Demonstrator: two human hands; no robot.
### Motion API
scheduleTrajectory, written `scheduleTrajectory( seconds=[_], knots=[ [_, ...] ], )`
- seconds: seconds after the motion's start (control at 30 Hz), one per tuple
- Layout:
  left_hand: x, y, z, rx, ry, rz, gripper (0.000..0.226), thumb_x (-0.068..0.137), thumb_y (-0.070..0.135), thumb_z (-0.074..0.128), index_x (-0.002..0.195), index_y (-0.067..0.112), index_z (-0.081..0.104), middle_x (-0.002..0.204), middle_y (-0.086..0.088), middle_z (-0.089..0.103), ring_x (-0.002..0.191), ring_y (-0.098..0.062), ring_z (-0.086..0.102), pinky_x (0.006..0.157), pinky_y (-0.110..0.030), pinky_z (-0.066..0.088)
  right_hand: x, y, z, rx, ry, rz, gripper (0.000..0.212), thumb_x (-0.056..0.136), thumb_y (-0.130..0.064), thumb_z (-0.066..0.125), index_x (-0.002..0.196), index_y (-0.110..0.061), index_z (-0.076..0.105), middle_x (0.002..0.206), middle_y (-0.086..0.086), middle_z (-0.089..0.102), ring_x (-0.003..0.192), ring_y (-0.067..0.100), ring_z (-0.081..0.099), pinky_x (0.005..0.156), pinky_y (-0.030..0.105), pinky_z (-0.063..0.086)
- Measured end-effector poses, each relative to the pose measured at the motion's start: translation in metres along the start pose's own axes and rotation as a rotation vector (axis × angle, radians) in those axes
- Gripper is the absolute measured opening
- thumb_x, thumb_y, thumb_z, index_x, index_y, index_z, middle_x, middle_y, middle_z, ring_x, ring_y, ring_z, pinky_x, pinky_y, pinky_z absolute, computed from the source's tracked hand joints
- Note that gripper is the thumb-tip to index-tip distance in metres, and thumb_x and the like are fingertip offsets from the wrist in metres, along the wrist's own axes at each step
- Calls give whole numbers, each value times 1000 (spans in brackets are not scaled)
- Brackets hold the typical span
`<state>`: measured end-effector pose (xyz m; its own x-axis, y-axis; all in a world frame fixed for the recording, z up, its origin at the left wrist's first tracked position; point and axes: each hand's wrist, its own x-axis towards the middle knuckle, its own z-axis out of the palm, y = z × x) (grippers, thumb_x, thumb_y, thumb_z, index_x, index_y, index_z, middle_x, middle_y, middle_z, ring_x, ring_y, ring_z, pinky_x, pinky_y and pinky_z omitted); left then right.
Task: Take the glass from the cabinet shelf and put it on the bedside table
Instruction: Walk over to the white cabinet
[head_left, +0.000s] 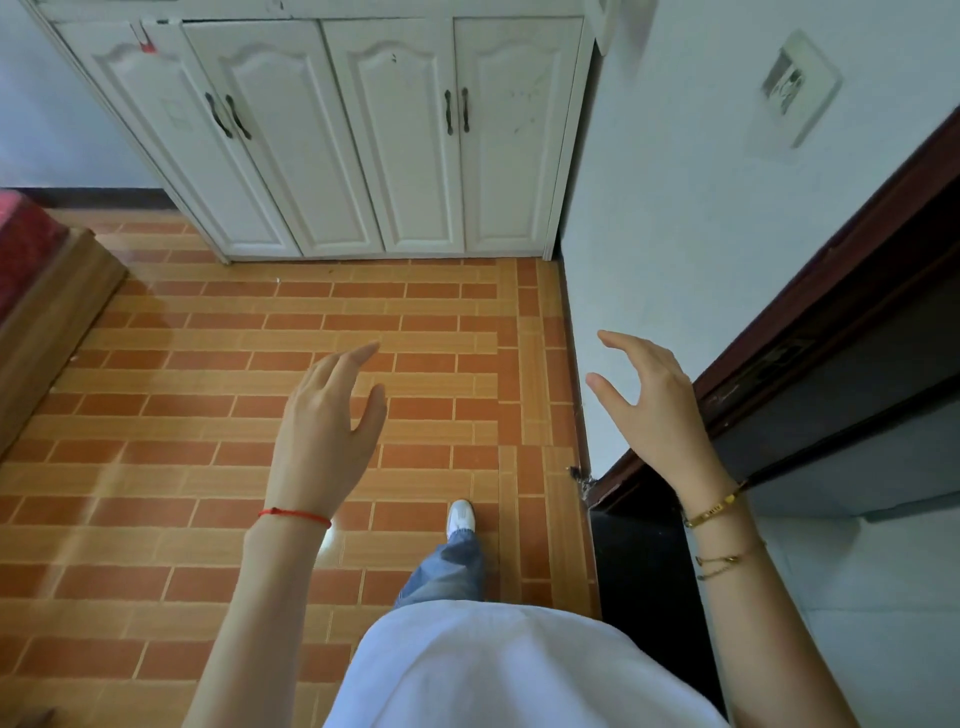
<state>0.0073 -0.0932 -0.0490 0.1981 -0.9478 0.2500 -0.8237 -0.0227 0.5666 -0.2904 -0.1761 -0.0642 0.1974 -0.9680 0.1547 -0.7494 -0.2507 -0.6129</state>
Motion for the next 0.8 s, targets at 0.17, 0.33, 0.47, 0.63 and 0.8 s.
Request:
scheduleTrajectory(
  seconds=[0.17,0.33,0.47,0.63,0.8],
  knots=[
    [82,-28,1,8,-7,18,40,95,14,57,134,12,54,128,-6,62,122,-25,56,102,-40,46,88,-13,14,-15,18,-3,48,95,-33,58,139,-18,52,139,-1,57,134,17,45,106,22,30],
    [161,-55,-4,29,-23,50,39,96,17,55,135,13,54,126,-5,63,119,-25,57,100,-40,47,161,-29,36,4,52,13,48,94,-35,58,139,-19,52,138,-2,57,134,14,45,105,20,30],
    [213,-72,-2,36,-54,47,40,96,18,55,136,16,53,130,-5,61,109,-30,63,98,-45,50,204,-32,50,23,58,34,47,94,-33,60,139,-19,52,137,-3,58,133,14,45,104,18,29],
    [274,-91,13,39,-85,48,41,96,17,55,136,14,53,131,-6,61,123,-25,55,104,-39,44,257,-27,68,15,44,77,47,94,-33,60,139,-19,52,138,-1,57,133,16,45,104,20,30],
    [339,-105,39,28,-101,45,39,96,18,55,135,14,54,129,-5,62,122,-24,56,104,-44,46,323,-12,84,25,19,101,47,94,-32,61,139,-19,52,139,0,57,135,17,45,104,21,30]
  ],
)
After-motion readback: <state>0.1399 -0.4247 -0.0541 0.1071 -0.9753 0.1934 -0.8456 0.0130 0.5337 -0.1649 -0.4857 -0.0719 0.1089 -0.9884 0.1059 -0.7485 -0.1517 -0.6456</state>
